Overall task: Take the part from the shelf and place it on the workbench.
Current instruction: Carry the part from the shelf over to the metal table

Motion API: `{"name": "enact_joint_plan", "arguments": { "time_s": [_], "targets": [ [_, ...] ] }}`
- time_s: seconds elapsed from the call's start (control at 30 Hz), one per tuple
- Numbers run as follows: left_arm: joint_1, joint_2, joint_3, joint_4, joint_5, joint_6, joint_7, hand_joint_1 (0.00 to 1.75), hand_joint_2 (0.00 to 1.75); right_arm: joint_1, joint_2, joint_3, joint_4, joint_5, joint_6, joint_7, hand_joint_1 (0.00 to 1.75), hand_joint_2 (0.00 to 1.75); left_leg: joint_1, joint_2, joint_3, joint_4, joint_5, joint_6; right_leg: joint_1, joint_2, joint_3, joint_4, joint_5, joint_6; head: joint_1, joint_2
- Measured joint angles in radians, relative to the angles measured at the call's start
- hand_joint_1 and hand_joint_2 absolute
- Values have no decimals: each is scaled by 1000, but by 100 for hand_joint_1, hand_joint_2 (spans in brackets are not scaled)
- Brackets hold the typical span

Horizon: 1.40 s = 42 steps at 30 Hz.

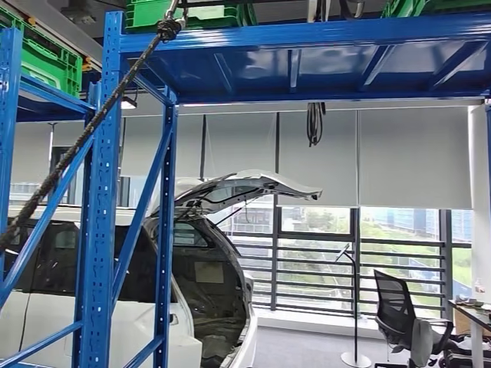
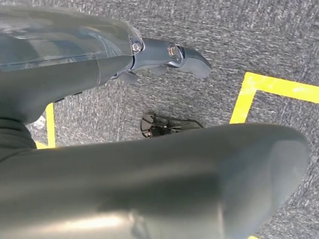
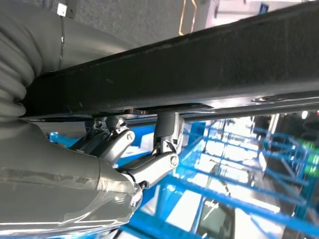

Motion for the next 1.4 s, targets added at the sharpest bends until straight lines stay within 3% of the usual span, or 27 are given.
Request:
{"name": "enact_joint_plan", "arguments": {
  "time_s": [0.07,0.13,0.2,0.27,0.33,0.37,0.4,0.43,0.47,0.53,0.6,0.7,0.77,0.83,0.9,0.93,0.97,1.0,1.07,1.13,1.2,1.27,1.3,1.33,1.4],
  "targets": [
    [-4,2,0,0,0,0,5,0,175,-19,1,8,1,4,0,-3,175,175,0,-19,-3,1,3,-6,-2,34,55,-120,52,-7,0,0],
    [-5,5,-1,1,0,3,17,0,175,-31,3,16,3,7,0,-4,175,175,2,-35,-13,2,9,-16,-1,46,68,-155,56,-12,0,0],
    [1,10,-2,3,0,9,31,0,175,-41,8,22,6,7,-2,-6,175,175,4,-40,-22,3,9,-27,-2,30,66,-164,56,-21,0,0],
    [5,16,-4,7,0,17,41,0,175,-46,17,29,8,6,-3,-11,175,175,1,-11,-42,43,-22,-34,-5,12,66,-172,60,-32,0,0],
    [3,23,-7,9,0,23,46,0,175,-47,22,36,10,5,-4,-15,175,175,0,20,-92,159,-88,-38,-4,-9,65,-175,61,-37,0,0],
    [2,26,-8,10,0,24,47,0,175,-47,24,39,12,5,-4,-16,175,175,0,25,-119,224,-114,-40,-2,-21,65,-175,61,-38,0,0],
    [3,29,-9,10,0,26,47,0,175,-47,26,43,14,5,-4,-17,175,175,0,27,-136,267,-126,-42,-2,-32,64,-174,61,-39,0,0],
    [4,33,-10,10,0,27,47,0,175,-47,28,46,16,5,-4,-17,175,175,1,29,-137,275,-120,-44,-1,-42,64,-174,60,-39,0,0],
    [5,36,-11,11,0,28,47,0,175,-47,30,49,18,5,-4,-18,175,175,1,34,-119,246,-98,-45,-1,-51,65,-174,60,-38,0,0],
    [4,41,-14,13,0,29,45,0,175,-49,35,55,20,9,-5,-23,175,175,-1,64,-48,111,-35,-45,1,-67,66,-172,57,-34,0,0],
    [0,45,-19,15,0,32,42,0,175,-49,37,60,23,19,-5,-37,175,175,-5,93,-1,14,-5,-40,7,-82,64,-168,55,-27,0,0],
    [1,47,-27,16,0,38,43,0,175,-47,35,67,31,37,-4,-56,175,175,-8,81,-2,0,-3,-25,10,-102,64,-165,52,-16,0,0],
    [3,47,-30,17,0,46,46,0,175,-45,33,71,36,44,-3,-66,175,175,-4,66,-4,-2,2,-15,6,-76,53,-134,24,-6,0,0],
    [1,46,-33,18,0,53,52,0,175,-40,29,74,41,49,-3,-73,175,175,-1,51,-7,-3,5,-7,2,-32,8,-28,-38,3,0,0],
    [0,46,-34,19,0,55,58,0,175,-30,22,78,48,54,-3,-77,175,175,-1,32,-8,-3,7,-4,0,-17,-47,94,-83,6,0,0],
    [1,45,-35,19,0,56,62,0,175,-25,19,80,53,57,-3,-79,175,175,-1,22,-8,-2,7,-3,-1,-15,-57,115,-80,6,0,0],
    [2,44,-37,19,0,58,66,0,175,-22,17,81,57,62,-4,-82,175,175,-1,12,-8,-2,7,-4,-1,-13,-48,95,-57,5,0,0],
    [3,42,-39,19,0,59,70,0,175,-20,16,82,59,68,-6,-84,175,175,-1,2,-7,-2,8,-4,-1,-7,-23,40,-20,1,0,0],
    [2,33,-45,19,0,62,74,0,175,-18,14,83,62,76,-9,-89,175,175,-1,-18,-8,-1,9,-7,-2,29,36,-92,44,-8,0,0],
    [0,23,-50,19,-1,62,74,0,175,-13,11,82,63,81,-10,-92,175,175,1,-36,-16,0,14,-15,-1,53,62,-156,61,-15,0,0],
    [2,16,-56,19,-1,62,72,0,175,-9,8,82,64,85,-10,-93,175,175,3,-48,-25,0,18,-26,-2,41,64,-166,60,-20,0,0],
    [2,9,-60,19,-2,61,68,0,175,-7,7,82,64,91,-11,-92,175,175,2,-25,-38,20,-1,-34,-7,22,66,-176,63,-28,0,0],
    [0,6,-62,19,-2,60,66,0,175,-5,6,81,64,94,-11,-92,175,175,1,-6,-53,56,-26,-38,-9,11,67,-179,65,-31,0,0],
    [-3,4,-64,19,-2,59,64,0,175,-1,5,81,64,97,-11,-92,175,175,0,12,-77,112,-58,-41,-8,-1,67,-180,66,-33,0,0],
    [-9,-1,-70,19,-3,54,61,0,175,10,0,81,64,101,-11,-90,175,175,2,26,-128,232,-109,-47,-7,-25,66,-179,65,-34,0,0]
  ]
}}
